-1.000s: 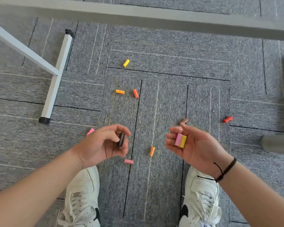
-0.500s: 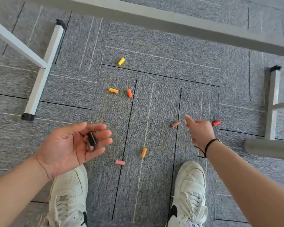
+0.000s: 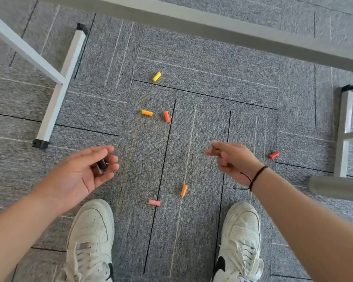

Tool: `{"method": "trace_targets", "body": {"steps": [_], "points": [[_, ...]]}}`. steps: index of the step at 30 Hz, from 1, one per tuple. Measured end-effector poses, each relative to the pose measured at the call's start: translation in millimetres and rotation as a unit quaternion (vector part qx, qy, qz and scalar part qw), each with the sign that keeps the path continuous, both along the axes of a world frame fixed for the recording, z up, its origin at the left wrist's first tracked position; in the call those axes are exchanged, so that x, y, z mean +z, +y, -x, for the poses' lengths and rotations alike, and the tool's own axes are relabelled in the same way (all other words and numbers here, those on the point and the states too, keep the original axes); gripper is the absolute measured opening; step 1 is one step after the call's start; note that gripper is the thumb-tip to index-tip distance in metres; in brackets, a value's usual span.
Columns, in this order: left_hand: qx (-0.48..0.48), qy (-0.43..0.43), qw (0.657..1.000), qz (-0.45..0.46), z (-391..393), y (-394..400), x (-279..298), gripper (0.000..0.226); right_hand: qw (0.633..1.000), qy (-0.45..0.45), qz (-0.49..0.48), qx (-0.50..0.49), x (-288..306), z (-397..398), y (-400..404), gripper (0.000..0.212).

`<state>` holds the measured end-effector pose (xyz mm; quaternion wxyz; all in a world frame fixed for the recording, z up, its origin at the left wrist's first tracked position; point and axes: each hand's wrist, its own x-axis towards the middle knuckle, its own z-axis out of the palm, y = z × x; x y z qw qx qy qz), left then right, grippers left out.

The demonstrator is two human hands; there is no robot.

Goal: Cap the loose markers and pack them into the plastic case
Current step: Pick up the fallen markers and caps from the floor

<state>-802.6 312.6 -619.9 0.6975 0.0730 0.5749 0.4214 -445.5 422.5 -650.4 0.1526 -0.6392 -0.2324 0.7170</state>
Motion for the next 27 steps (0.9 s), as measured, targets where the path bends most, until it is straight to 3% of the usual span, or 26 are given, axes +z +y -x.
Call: {"method": "trace_targets", "body": {"steps": [3, 6, 12, 15, 18, 21, 23, 27], "points": [[-0.017, 0.042, 0.999, 0.008, 3.7, 0.9, 0.5, 0.057, 0.984, 0.161, 0.042, -0.06, 20.6, 7.1, -10.5, 0.018], [0.005, 0.051, 0.998, 0.024, 6.2, 1.3, -2.8, 0.042, 0.954, 0.267, 0.07, -0.12, 34.6, 14.7, -22.6, 0.017], [0.027, 0.051, 0.997, 0.054, 9.3, -2.7, -9.3, 0.031, 0.938, 0.308, 0.067, -0.141, 52.1, 17.0, -39.0, 0.025], [0.002, 0.161, 0.985, 0.065, 9.7, -2.4, -15.9, 0.021, 0.933, 0.317, 0.07, -0.157, 53.7, 12.5, -41.9, 0.034], [-0.08, 0.372, 0.922, 0.073, 19.7, -1.3, -28.4, 0.021, 0.929, 0.328, 0.073, -0.157, 54.9, 13.7, -42.4, 0.037], [-0.19, 0.552, 0.809, 0.066, 30.0, 0.3, -40.8, 0.02, 0.933, 0.319, 0.072, -0.151, 53.4, 15.3, -45.2, 0.039], [-0.256, 0.592, 0.763, 0.039, 27.2, 2.7, -46.3, 0.012, 0.933, 0.319, 0.076, -0.146, 53.4, 15.6, -47.3, 0.039], [-0.327, 0.577, 0.748, 0.021, 5.8, 9.8, -54.7, 0.015, 0.935, 0.314, 0.079, -0.144, 52.7, 12.9, -50.8, 0.036]]}}
